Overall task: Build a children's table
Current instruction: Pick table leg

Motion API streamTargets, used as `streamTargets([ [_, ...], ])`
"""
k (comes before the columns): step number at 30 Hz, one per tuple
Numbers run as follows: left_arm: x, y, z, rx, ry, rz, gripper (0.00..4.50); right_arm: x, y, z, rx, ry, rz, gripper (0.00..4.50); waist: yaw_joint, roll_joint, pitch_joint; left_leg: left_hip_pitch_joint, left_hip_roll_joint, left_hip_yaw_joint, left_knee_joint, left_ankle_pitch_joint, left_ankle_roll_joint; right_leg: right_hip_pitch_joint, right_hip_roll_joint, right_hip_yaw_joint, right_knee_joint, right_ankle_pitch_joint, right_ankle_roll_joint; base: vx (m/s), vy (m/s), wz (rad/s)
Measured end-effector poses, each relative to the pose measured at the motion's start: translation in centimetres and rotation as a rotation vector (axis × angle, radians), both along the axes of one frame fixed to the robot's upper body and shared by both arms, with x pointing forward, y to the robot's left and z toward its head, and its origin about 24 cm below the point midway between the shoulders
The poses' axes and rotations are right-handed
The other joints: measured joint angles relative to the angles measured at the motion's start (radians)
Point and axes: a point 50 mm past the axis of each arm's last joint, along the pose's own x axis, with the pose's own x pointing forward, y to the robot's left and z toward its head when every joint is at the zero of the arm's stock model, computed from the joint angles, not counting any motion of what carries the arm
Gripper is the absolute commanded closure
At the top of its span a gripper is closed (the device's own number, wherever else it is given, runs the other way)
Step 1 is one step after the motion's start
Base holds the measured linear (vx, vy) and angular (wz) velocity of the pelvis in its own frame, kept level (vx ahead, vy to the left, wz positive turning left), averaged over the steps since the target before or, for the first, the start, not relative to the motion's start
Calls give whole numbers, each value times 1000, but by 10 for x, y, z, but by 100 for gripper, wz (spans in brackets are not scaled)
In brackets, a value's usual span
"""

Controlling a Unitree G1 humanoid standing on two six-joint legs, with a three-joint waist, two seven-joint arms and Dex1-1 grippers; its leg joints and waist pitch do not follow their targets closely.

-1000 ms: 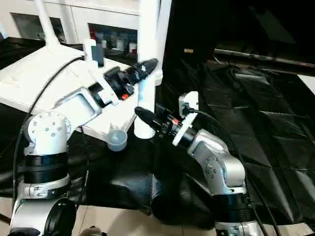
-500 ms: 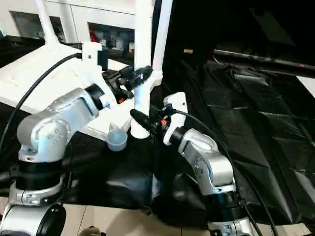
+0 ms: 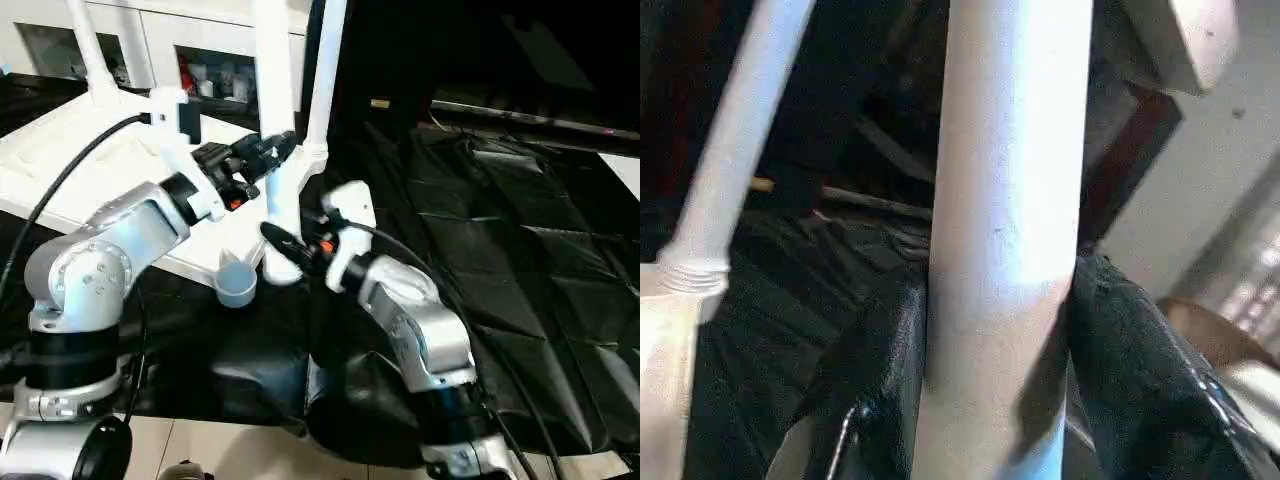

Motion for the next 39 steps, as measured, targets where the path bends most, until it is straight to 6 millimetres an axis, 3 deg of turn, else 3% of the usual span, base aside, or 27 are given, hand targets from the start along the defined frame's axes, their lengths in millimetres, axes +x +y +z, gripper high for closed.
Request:
streamTargets([
  [8,3,16,6,31,-40,-133,264,-4,-27,16,48,37,196,150,3,0,0,0,0,0,0,1,1,0,0,0,1,3,-6,0,0,0],
  [14,-2,20,7,-35,-26,-259,264,-7,-35,21,19,43,300,150,4,-1,0,0,0,0,0,2,1,0,0,0,1,4,-7,0,0,0],
  [23,-12,6,21,-158,-64,-412,264,-7,-28,21,17,72,398,150,8,-2,-1,0,0,0,1,3,0,0,0,0,1,5,-7,0,0,0],
  [34,-12,6,20,-156,-63,-418,264,-7,-27,20,25,106,438,246,9,-6,-2,0,0,0,1,3,0,0,0,0,1,3,-4,0,0,0],
  [38,-10,6,20,-141,-76,-379,264,-3,-22,19,14,93,395,253,9,-8,-3,0,0,0,1,4,-1,0,0,0,2,4,-4,0,0,0],
  [39,-8,6,21,-134,-87,-353,229,0,-18,19,12,84,368,254,7,-8,-3,0,0,0,1,4,-1,0,0,0,2,4,-4,0,0,0],
])
